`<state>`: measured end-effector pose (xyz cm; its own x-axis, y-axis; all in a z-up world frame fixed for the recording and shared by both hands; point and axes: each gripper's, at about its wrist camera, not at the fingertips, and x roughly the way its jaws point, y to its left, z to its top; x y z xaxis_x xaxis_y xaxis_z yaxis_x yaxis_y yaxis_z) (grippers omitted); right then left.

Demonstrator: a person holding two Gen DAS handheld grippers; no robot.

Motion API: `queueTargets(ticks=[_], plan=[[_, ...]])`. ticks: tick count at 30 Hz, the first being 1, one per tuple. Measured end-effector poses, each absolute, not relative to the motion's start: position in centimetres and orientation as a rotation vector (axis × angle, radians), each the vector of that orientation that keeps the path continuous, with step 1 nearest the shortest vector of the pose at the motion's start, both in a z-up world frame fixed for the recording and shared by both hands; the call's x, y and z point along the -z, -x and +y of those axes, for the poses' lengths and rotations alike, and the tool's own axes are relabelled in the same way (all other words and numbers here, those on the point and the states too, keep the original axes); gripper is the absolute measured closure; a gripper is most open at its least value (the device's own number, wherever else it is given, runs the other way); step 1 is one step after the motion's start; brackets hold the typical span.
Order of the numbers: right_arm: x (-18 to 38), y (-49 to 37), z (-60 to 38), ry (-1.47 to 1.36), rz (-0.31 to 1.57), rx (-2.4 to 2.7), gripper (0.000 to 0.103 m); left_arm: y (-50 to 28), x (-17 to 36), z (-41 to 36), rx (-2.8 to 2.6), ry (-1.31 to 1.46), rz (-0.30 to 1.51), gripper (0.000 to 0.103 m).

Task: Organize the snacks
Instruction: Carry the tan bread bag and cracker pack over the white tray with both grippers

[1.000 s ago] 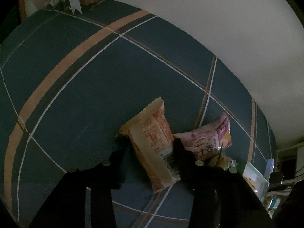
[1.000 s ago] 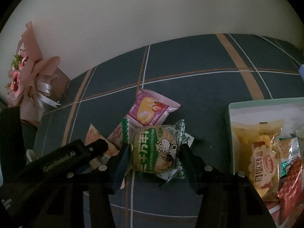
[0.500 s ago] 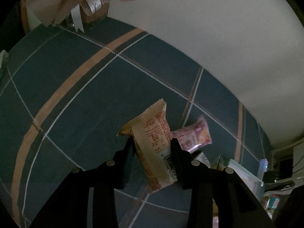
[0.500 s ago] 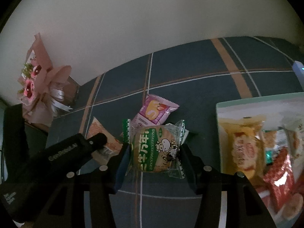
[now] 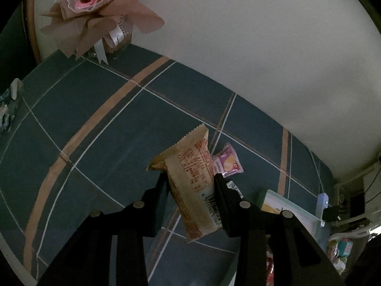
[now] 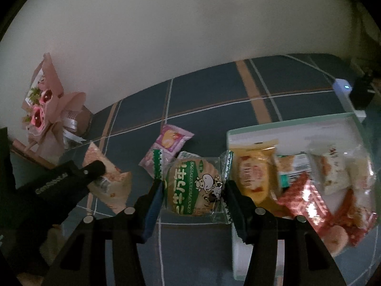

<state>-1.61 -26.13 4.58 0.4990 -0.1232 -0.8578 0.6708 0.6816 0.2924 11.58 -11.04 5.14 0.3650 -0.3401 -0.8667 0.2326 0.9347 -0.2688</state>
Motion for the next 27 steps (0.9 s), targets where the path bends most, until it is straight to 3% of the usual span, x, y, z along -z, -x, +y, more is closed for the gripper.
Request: queueTargets(ticks=[27], plan=[[-4.5,12.3,-33.0,-0.823,0.902,0.701,0.047,-3.5,-6.3,-18.8,0.491,0.001,1.154,0.063]])
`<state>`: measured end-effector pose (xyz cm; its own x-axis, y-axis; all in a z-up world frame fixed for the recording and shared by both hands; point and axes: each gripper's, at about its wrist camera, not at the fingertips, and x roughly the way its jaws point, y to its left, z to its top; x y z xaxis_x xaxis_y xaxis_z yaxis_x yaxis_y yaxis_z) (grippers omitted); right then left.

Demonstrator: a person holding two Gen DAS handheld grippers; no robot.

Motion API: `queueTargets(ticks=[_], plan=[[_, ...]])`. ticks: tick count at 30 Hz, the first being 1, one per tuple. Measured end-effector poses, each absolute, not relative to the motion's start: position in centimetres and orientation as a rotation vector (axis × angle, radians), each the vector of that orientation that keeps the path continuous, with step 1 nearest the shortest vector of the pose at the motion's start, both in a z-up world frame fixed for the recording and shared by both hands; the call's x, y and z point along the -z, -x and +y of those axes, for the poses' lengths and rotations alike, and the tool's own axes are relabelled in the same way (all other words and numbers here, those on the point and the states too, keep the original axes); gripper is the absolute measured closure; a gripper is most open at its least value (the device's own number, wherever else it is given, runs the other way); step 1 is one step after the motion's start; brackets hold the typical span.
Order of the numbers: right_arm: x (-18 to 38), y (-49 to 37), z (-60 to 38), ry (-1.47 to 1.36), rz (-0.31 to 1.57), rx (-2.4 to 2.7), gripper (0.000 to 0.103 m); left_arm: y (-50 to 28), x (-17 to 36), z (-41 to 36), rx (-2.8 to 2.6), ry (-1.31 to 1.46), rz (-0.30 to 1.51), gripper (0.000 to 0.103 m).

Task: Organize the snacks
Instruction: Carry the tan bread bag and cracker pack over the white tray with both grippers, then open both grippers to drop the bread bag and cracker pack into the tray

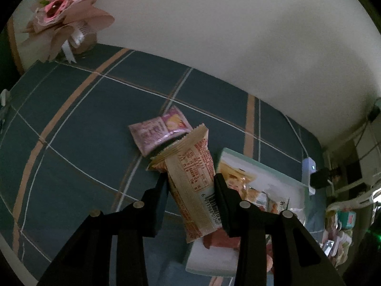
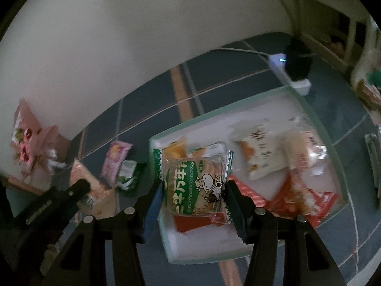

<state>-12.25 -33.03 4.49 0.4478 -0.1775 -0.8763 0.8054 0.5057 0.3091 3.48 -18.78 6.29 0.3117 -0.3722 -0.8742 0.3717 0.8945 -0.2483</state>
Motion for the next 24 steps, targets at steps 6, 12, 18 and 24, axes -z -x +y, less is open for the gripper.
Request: queueTargets(ticks=[6,12,18,24], plan=[[-3.4,14.8,-35.8,-0.875,0.903,0.781,0.047,-2.1,-5.9,-20.7,0.529,-0.034,1.162,0.063],[-2.9,17.5,-38.2,-0.937,0.875,0.846,0.047,-0.2,-5.4,-23.0,0.588,-0.090,1.160,0.063],[-2.5,19.2,-39.8,-0.974,0.856,0.887,0.047,1.6,-5.0,-25.1,0.643,-0.152,1.154,0.063],[-2.4,19.2,-40.2,-0.973,0.859,0.898,0.047,3.1,-4.5,-26.9,0.690,-0.207,1.148,0.063]])
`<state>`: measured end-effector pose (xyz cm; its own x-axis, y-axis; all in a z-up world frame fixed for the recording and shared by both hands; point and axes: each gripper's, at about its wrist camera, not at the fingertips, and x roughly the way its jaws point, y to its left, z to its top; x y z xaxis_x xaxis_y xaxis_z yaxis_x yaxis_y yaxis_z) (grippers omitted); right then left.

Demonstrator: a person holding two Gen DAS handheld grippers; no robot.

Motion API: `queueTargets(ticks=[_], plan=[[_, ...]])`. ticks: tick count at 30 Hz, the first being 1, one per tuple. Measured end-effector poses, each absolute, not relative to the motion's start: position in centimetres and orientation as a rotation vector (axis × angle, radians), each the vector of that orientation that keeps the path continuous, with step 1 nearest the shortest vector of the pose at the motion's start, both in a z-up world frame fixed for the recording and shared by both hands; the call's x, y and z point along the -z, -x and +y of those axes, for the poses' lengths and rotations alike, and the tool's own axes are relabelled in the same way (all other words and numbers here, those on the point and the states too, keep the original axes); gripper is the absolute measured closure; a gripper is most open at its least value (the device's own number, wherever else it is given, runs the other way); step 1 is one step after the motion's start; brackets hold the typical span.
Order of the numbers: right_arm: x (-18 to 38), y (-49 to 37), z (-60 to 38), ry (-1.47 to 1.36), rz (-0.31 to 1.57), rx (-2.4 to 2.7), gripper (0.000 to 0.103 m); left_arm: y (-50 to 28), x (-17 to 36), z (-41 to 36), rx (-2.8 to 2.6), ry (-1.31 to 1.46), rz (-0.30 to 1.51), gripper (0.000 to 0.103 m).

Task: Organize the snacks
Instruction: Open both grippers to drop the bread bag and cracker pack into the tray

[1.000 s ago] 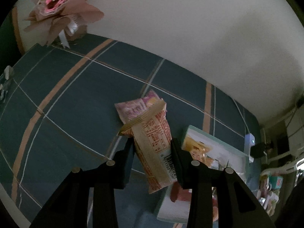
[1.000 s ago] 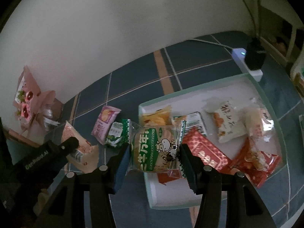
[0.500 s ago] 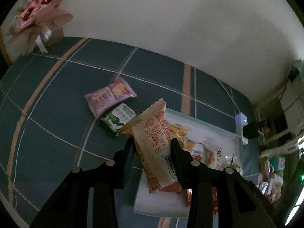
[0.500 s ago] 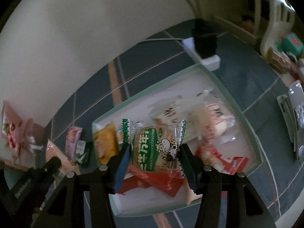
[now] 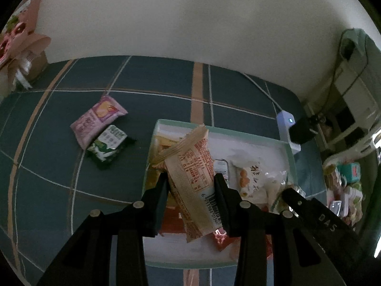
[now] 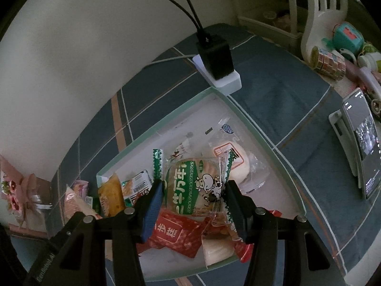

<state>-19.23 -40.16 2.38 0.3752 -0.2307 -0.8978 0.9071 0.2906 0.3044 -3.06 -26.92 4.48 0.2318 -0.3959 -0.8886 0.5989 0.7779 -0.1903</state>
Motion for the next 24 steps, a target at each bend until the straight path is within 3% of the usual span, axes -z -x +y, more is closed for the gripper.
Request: queueTargets(ticks=[16,19,24], plan=[[-2.1,18.3,-39.8,-0.960,0.880,0.884,0.045,4.6,-3.2,-28.8,0.726,-0.261,1.180,0.063],[-2.2,18.3,-39.8,-0.969,0.870,0.878,0.044,4.5,-3.2,-28.8,0.722,-0.263,1.192,0.050],[-2.1,18.3,-39.8,-0.970,0.879,0.886,0.038,4.3,-3.3,-28.6,0.708,-0.260,1.192,0.047]])
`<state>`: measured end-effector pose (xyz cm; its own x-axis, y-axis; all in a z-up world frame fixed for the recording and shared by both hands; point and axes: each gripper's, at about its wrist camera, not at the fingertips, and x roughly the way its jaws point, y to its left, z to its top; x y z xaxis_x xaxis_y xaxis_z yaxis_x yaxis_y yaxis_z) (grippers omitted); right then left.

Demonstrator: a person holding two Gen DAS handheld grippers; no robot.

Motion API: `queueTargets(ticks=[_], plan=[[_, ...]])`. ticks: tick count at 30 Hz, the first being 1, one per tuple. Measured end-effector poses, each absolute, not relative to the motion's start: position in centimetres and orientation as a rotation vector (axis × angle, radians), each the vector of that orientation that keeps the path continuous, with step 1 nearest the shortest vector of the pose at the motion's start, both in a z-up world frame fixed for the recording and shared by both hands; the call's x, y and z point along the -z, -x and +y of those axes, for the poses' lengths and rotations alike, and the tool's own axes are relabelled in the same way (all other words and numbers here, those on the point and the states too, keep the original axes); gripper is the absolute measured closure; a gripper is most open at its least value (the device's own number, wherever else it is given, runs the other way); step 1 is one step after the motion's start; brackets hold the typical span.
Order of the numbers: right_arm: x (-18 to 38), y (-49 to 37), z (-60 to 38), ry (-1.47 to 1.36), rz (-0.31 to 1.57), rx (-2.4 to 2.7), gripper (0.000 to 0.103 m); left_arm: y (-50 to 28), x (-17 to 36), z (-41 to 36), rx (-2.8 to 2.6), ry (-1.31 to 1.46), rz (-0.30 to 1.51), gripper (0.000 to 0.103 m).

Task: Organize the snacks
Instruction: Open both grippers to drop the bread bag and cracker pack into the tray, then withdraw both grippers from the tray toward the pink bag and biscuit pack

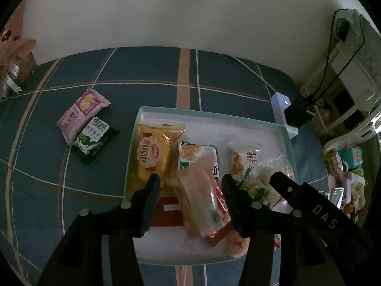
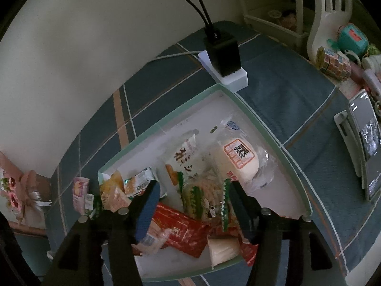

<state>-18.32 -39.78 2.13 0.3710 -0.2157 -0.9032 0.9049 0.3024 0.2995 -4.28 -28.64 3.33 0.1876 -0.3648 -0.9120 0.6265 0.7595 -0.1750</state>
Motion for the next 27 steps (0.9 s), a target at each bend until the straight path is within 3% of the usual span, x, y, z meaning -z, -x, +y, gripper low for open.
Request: queueTargets(ticks=[3,6,8,10,27], plan=[[-2.0,18.3,-39.8,-0.970,0.889,0.888,0.036,4.1,-3.3,-28.4,0.691,-0.258,1.194,0.044],[-1.9,18.1,-39.8,-0.956,0.907,0.894,0.026,3.7,-3.2,-28.1,0.666,-0.256,1.198,0.042],[-1.8,17.9,-39.7,-0.938,0.924,0.904,0.021,3.3,-3.1,-27.7,0.614,-0.259,1.194,0.026],[-1.7,17.8,-39.7,-0.921,0.938,0.915,0.020,2.8,-3.1,-27.3,0.573,-0.259,1.183,0.018],[-2.0,15.8,-38.5,-0.847,0.978,0.874,0.020,-1.7,-1.0,-22.9,0.377,-0.204,1.230,0.018]])
